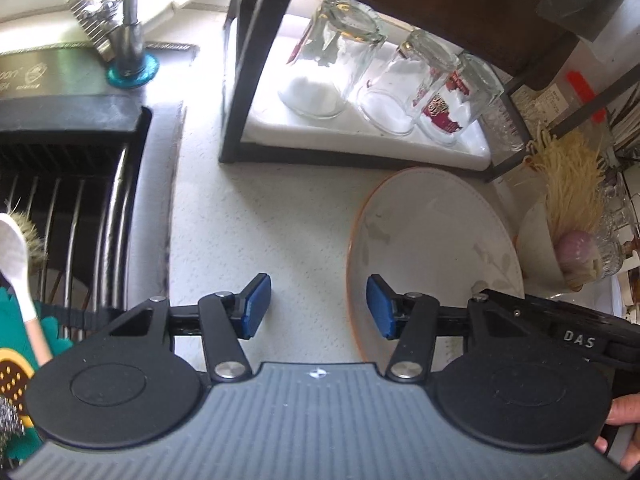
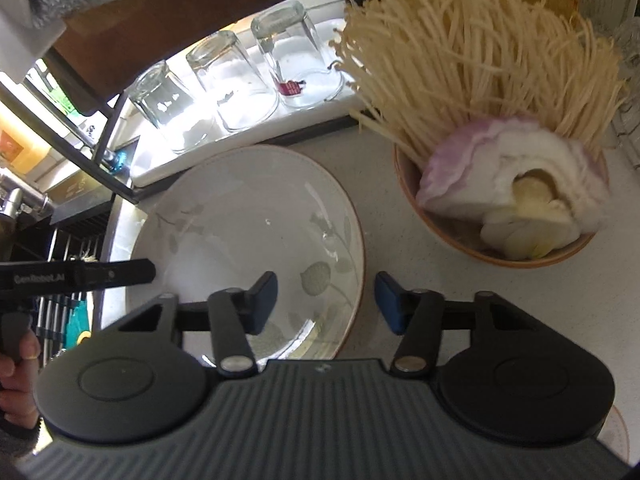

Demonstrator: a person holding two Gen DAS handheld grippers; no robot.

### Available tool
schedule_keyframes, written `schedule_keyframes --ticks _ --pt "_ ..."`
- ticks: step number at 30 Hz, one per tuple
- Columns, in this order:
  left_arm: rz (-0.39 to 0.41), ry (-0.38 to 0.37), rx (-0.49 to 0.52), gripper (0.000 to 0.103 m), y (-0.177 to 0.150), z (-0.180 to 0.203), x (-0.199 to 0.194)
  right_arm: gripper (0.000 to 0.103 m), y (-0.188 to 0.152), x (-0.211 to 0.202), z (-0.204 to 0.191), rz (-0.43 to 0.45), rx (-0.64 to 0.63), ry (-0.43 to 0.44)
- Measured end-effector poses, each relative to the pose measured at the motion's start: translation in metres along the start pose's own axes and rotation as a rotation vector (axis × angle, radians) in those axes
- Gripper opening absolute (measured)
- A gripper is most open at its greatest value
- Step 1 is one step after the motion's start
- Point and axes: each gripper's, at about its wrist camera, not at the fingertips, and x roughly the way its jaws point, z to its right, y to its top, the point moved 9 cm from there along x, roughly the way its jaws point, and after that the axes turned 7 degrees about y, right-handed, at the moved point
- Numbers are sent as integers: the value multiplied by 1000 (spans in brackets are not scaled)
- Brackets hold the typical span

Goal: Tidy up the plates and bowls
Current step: 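Close both grippers on the rim of the second leaf-pattern plate, then lift the second plate with both grippers and carry it toward the stack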

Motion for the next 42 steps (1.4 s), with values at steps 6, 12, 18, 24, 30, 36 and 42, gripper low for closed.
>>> schedule_keyframes --ticks 6,12,18,24,30,36,42 --pt "14 -28 13 46 6 3 5 27 3 5 5 24 9 -2" --pt "-20 -93 -40 23 3 12 13 23 6 5 5 25 27 35" --pt "-26 -87 -22 23 5 12 12 23 0 1 3 20 29 54" --pt "-32 -91 -7 23 1 14 7 23 0 -5 0 22 3 28" --pt "-48 -114 -5 23 -5 20 -2 23 6 -19 -1 43 -17 26" --pt "-42 -148 12 23 -6 29 -22 23 6 -40 -3 56 -24 29" --pt "-28 -135 43 23 -11 47 -43 23 0 -74 -2 104 -21 37"
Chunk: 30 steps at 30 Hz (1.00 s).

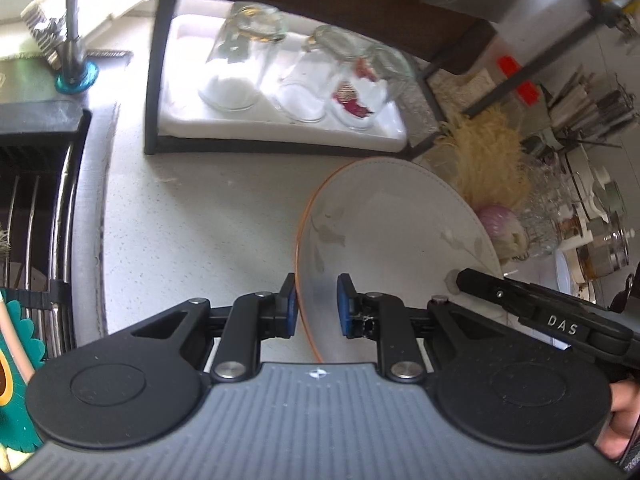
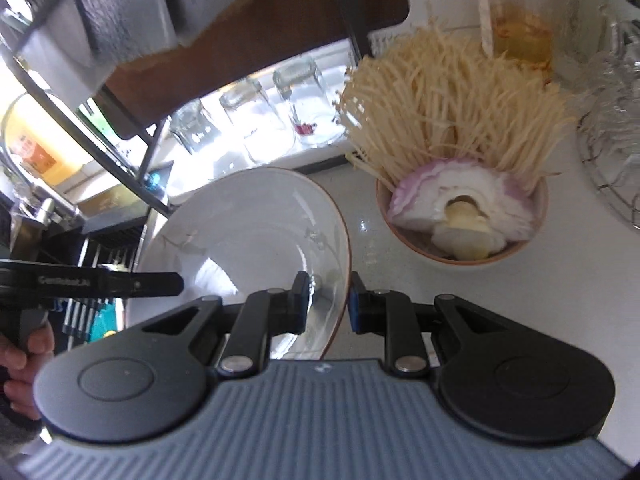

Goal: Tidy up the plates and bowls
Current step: 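Lift the second plate with both grippers and carry it toward the stack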

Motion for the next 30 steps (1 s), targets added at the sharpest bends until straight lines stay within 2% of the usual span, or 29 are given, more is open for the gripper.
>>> schedule_keyframes --ticks 7,12,19,23,30 --pt "-5 -27 48 23 -15 39 -7 23 -3 -45 14 87 7 -32" --pt "-28 -64 85 23 -32 73 -5 23 -15 -76 31 114 21 -85" --pt "-101 -94 137 23 -74 113 10 23 -48 -107 63 99 58 -159" --pt "-155 -94 124 23 -100 128 14 23 -66 -123 77 89 83 -161" --pt "-202 -79 132 24 -128 156 23 23 -86 -142 100 69 109 -172"
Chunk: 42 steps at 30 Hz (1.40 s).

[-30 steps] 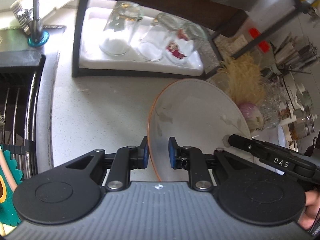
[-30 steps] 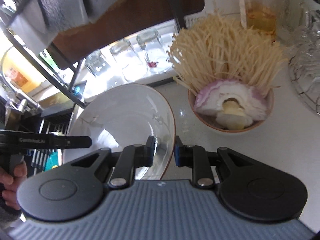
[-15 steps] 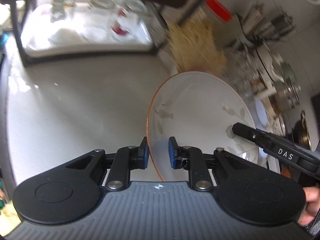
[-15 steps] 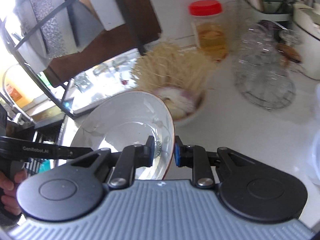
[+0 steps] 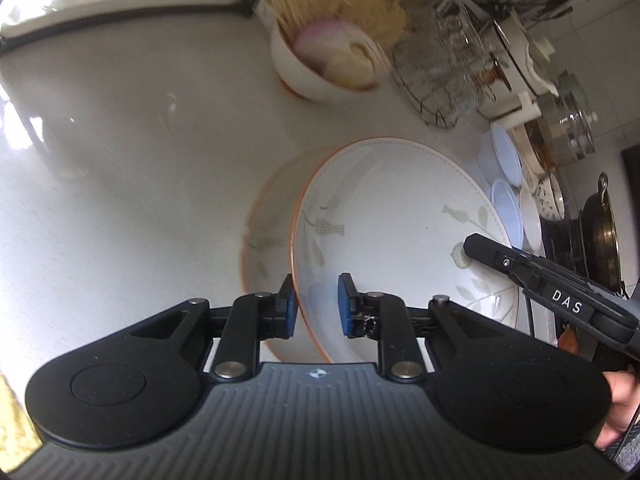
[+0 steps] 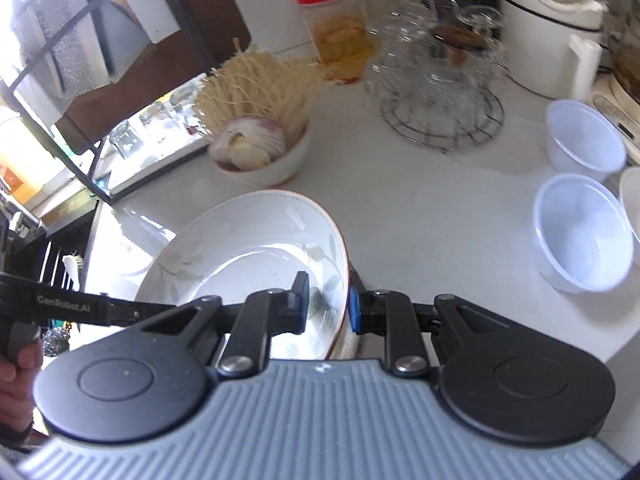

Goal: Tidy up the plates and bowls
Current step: 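Lift the second plate with both grippers and carry it toward the stack, then lower the held plate onto the stacked leaf-pattern plates with both grippers, then open both grippers and withdraw from the plate stack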

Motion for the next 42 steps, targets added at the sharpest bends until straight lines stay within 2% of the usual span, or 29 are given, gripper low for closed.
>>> schedule_keyframes --ticks 9,14,17,27,32,34,40,42 --pt "-22 32 -60 26 -5 13 24 23 -2 1 17 -25 -69 -14" --pt "-12 108 -65 30 -6 13 29 23 -4 7 14 -38 -110 -2" --pt "-29 126 -85 30 -10 10 36 23 -2 9 14 -36 -121 4" --pt "-11 199 -62 30 -2 18 45 23 1 14 17 -27 -146 -4" --pt "-5 263 -23 31 2 20 45 15 1 17 19 -18 -137 -2" --pt "-3 283 -10 31 2 21 45 15 2 17 19 -12 -143 -3" --pt "-10 297 -6 32 6 24 47 14 6 20 17 -7 -157 -8" --pt "-7 293 -9 36 6 26 45 14 6 20 17 -10 -160 -4"
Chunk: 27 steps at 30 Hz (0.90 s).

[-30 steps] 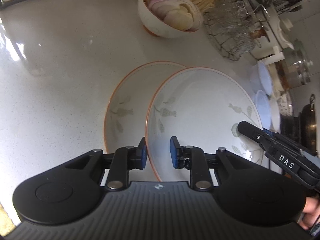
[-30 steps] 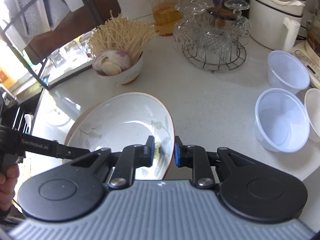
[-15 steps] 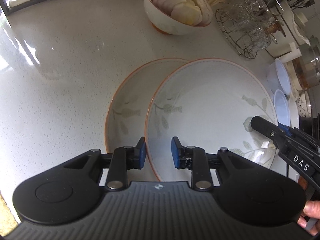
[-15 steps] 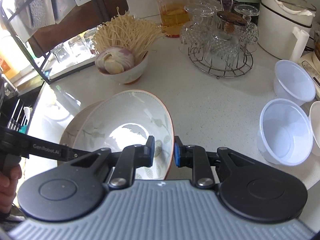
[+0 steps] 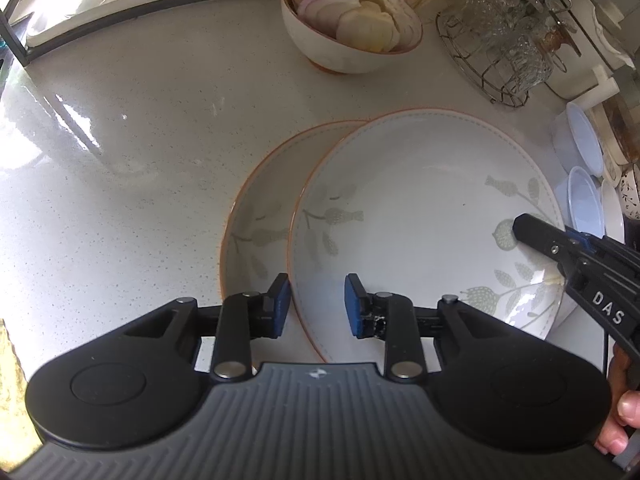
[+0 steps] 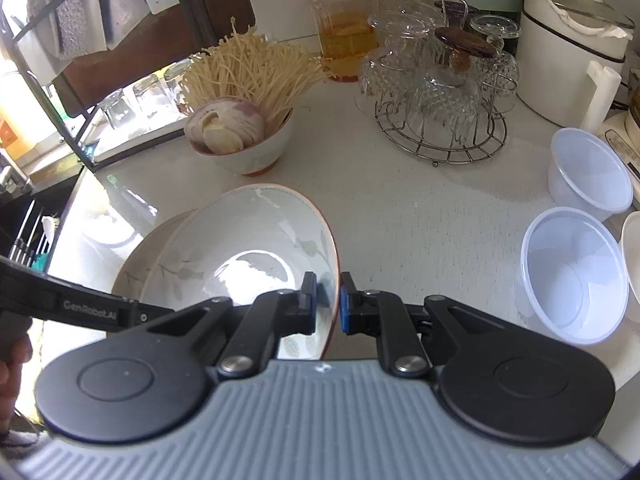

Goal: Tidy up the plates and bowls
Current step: 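Open both grippers and withdraw from the plate stack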

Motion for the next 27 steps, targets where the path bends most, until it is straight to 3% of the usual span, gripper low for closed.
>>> schedule_keyframes --ticks 15,27 --pt "57 4 -66 41 -4 -26 -31 15 -9 17 -10 -65 34 82" --pt "125 -53 -95 41 -12 -38 -58 20 -12 30 -16 -83 10 72"
